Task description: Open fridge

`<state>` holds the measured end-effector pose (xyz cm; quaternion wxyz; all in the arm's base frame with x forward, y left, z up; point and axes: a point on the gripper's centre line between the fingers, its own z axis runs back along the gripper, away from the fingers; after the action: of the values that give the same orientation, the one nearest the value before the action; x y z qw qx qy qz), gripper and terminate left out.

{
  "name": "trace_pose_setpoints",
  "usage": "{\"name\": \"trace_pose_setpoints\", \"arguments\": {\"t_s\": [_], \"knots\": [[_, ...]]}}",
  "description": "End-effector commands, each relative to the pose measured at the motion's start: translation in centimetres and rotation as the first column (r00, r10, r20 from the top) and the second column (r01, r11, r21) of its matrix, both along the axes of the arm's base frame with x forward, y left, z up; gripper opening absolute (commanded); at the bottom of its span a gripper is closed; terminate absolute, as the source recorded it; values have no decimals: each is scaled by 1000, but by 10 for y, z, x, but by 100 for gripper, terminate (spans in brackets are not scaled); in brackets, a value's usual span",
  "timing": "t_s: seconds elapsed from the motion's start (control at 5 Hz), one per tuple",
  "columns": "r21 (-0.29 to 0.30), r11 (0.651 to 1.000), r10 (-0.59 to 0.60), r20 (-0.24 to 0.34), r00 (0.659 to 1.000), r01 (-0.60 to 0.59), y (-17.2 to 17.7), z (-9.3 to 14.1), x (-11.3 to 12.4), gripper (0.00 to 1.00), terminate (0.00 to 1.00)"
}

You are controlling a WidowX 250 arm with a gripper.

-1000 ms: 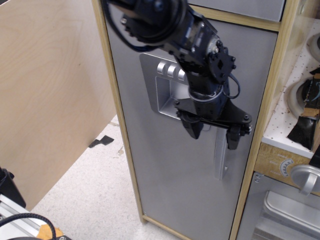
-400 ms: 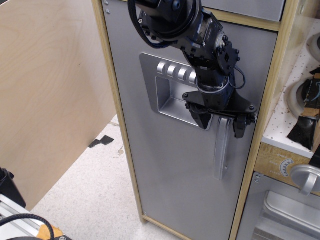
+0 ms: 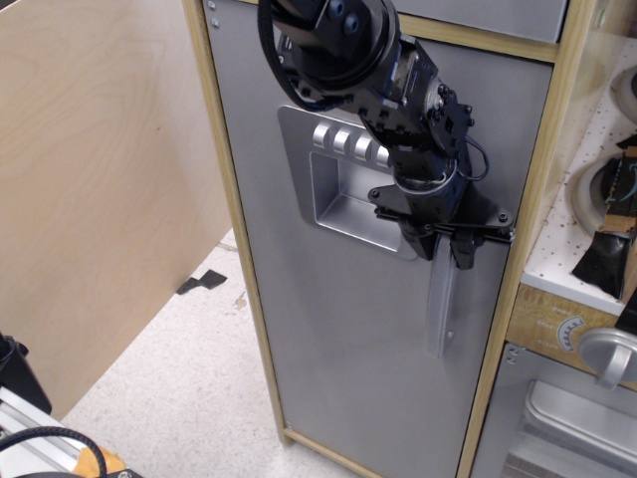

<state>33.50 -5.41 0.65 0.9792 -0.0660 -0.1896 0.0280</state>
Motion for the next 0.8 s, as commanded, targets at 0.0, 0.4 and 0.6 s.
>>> {"name": "trace_pose_setpoints", "arguments": {"t_s": [0.0, 0.4, 0.6], "knots": [[3, 999, 35, -34, 999, -35, -1, 12, -18, 0, 0], [4, 999, 43, -133, 990, -43, 4, 24, -62, 0, 0], [34, 999, 26, -157, 987, -21, 3, 30, -84, 100, 0]]}}
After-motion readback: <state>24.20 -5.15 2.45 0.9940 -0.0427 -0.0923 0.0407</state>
